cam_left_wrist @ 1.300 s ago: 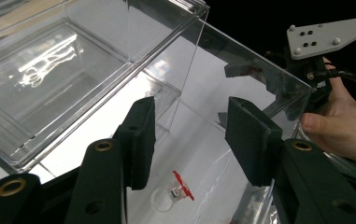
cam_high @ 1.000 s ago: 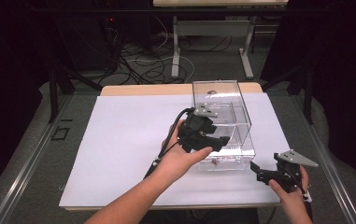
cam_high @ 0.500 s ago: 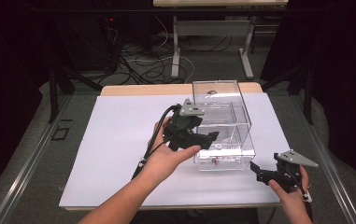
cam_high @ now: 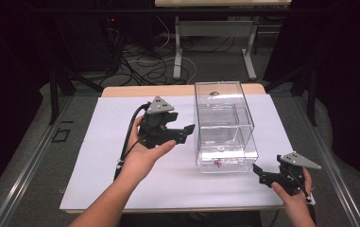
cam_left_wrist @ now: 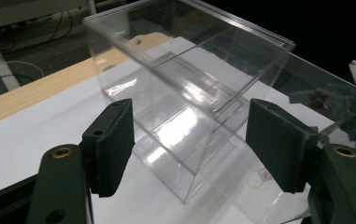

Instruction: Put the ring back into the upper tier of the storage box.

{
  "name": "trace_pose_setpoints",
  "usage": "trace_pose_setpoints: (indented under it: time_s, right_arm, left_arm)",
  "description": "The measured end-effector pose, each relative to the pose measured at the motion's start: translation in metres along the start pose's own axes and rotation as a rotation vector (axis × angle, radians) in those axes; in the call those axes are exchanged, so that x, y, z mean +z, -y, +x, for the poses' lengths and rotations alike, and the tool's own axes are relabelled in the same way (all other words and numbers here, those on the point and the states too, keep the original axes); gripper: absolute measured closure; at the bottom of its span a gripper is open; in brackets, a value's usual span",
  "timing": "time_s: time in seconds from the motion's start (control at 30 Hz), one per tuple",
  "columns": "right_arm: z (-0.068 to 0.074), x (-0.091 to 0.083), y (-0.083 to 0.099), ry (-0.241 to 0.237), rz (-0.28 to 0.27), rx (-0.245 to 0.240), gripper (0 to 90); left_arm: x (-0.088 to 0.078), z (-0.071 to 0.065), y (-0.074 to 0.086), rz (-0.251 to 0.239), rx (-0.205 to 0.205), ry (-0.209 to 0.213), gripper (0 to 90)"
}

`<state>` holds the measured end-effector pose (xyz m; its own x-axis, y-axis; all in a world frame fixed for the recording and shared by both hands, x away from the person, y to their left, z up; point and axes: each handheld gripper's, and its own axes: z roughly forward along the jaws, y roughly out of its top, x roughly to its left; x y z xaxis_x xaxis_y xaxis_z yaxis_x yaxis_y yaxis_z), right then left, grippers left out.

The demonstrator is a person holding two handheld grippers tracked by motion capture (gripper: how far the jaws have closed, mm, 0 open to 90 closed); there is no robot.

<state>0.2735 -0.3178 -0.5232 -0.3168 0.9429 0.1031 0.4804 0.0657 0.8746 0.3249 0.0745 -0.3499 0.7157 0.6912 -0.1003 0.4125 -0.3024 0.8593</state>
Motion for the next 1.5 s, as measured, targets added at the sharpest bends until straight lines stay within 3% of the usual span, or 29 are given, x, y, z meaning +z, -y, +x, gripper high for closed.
trace_pose_setpoints:
  time_s: [0.27, 0.7, 1.13, 1.23, 1.5]
  right_arm:
    - [0.000, -0.002, 0.000, 0.001, 0.005, -0.008, 0.0]
    - [0.000, -0.001, -0.001, -0.003, 0.005, -0.017, 0.0]
    - [0.001, 0.000, 0.000, -0.003, 0.006, -0.007, 0.1]
    - [0.001, 0.000, 0.000, -0.004, 0.009, -0.002, 0.1]
    - [0.000, 0.001, 0.001, -0.004, 0.010, -0.003, 0.1]
  left_arm:
    - [-0.017, 0.035, 0.025, -0.018, -0.081, -0.042, 18.5]
    - [-0.039, 0.081, 0.073, -0.027, -0.161, -0.110, 2.1]
    - [-0.059, 0.122, 0.138, -0.058, -0.218, -0.192, 0.9]
    - [-0.062, 0.128, 0.151, -0.063, -0.245, -0.200, 0.8]
    - [-0.071, 0.139, 0.184, -0.061, -0.262, -0.233, 0.8]
